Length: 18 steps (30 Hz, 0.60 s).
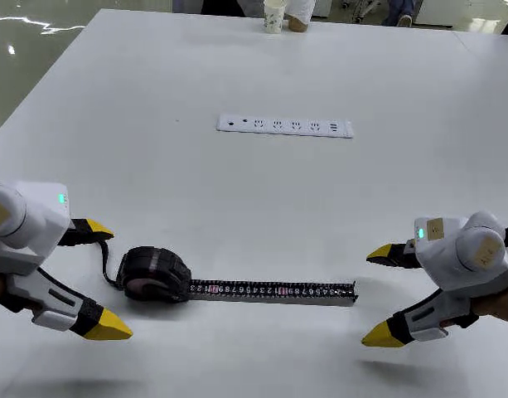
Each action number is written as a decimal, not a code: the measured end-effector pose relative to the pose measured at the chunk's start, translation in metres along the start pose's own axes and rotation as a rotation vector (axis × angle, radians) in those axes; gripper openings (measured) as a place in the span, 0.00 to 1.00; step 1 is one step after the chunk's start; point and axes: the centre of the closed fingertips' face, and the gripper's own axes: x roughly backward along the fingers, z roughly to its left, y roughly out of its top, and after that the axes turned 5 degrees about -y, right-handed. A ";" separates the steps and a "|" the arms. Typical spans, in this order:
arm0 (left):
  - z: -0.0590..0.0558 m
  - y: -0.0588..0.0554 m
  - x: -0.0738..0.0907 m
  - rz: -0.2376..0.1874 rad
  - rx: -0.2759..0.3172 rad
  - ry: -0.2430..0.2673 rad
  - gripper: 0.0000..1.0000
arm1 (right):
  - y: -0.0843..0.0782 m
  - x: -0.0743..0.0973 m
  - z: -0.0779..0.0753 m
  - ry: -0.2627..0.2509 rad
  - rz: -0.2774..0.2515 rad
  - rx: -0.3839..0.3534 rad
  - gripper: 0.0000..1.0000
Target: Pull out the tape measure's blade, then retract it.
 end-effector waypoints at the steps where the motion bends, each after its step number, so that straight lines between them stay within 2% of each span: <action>1: -0.001 0.000 0.000 -0.002 0.004 0.003 0.89 | 0.000 0.001 0.001 -0.002 -0.003 -0.007 0.74; 8: -0.007 0.002 0.003 -0.062 0.049 0.027 0.94 | 0.000 0.006 0.008 -0.023 -0.021 -0.070 0.79; 18: -0.019 -0.003 0.006 -0.096 0.073 0.064 0.99 | -0.004 0.008 0.020 -0.063 -0.052 -0.142 0.84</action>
